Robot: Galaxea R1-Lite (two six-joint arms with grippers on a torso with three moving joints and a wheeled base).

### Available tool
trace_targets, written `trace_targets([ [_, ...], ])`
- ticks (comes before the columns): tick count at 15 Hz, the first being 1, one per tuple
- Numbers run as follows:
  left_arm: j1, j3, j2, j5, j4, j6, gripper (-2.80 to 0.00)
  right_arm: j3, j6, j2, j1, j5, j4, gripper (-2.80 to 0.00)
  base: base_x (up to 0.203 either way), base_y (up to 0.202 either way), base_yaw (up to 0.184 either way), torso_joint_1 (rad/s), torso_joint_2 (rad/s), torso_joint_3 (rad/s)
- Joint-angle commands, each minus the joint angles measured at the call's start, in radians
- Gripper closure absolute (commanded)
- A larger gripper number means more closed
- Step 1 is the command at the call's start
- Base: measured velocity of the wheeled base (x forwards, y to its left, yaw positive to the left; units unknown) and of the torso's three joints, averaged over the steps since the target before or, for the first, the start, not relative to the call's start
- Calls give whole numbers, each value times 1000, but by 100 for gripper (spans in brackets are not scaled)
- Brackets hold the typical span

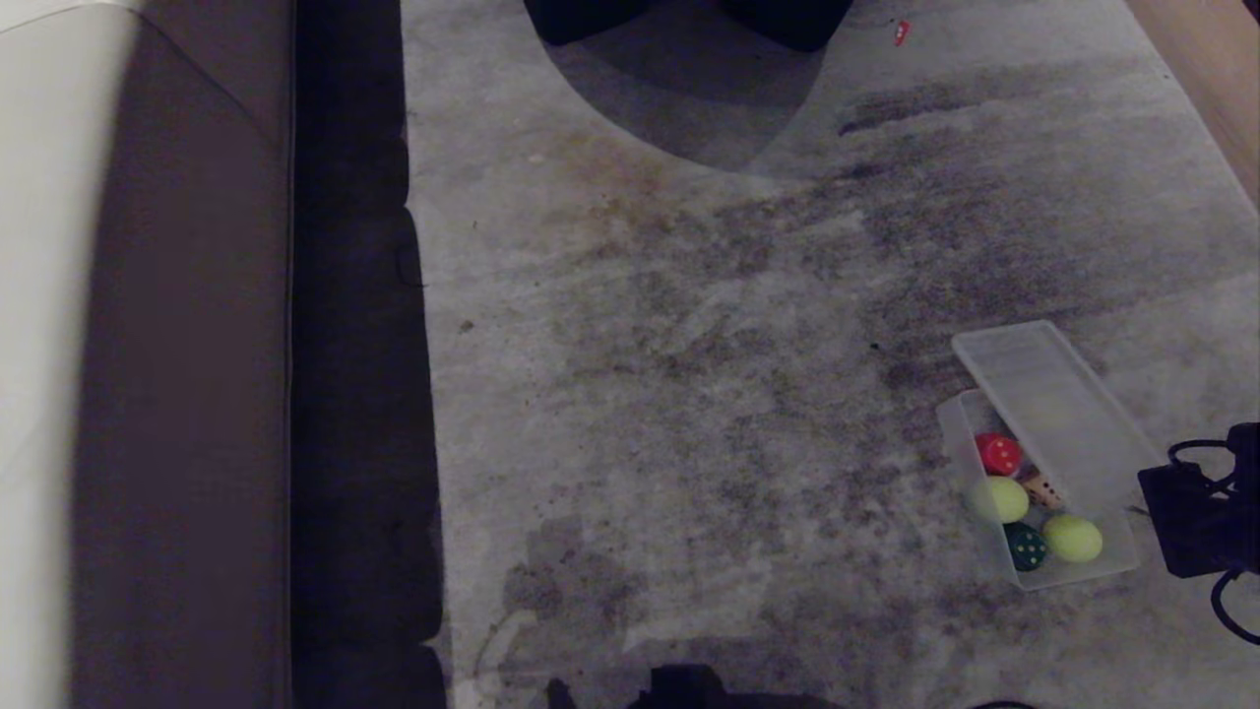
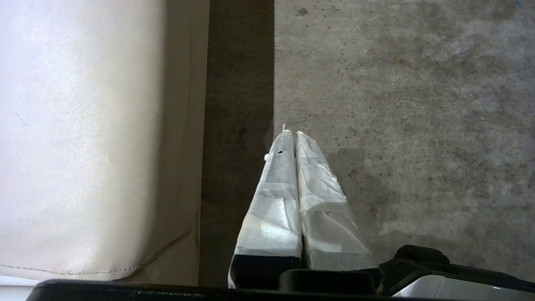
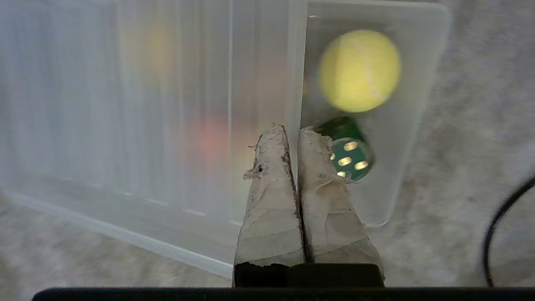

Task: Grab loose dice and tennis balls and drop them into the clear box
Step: Close the lid

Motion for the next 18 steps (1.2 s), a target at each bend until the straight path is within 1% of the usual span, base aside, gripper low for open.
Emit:
trace_targets([
  [1, 0, 0, 0, 1, -1, -1, 0, -17, -3, 76, 6, -17, -5, 0, 0, 0, 0, 0, 0, 0],
  [3, 0, 0, 1, 1, -1, -1, 0, -20, -23, 118, 24, -33, -3, 0, 0, 0, 0, 0, 0, 0],
  [5, 0, 0, 0, 1, -1, -1, 0, -21, -24, 137, 38, -35, 4, 0, 0, 0, 0, 0, 0, 0],
  [8, 0, 0, 1, 1, -1, -1, 0, -40, -24, 159, 74, -38, 103, 0, 0, 0, 0, 0, 0, 0],
  [10, 0, 0, 0, 1, -1, -1, 0, -40, -29, 169, 82, -47, 116, 0, 0, 0, 0, 0, 0, 0],
  [11, 0, 0, 1, 1, -1, -1, 0, -40, -42, 169, 80, -47, 118, 0, 0, 0, 0, 0, 0, 0],
  [13, 0, 0, 1, 1, -1, -1, 0, -42, -110, 166, 73, -48, 151, 0, 0, 0, 0, 0, 0, 0],
  [18, 0, 0, 1, 1, -1, -1, 0, -73, -119, 170, 24, -69, 168, 0, 0, 0, 0, 0, 0, 0],
])
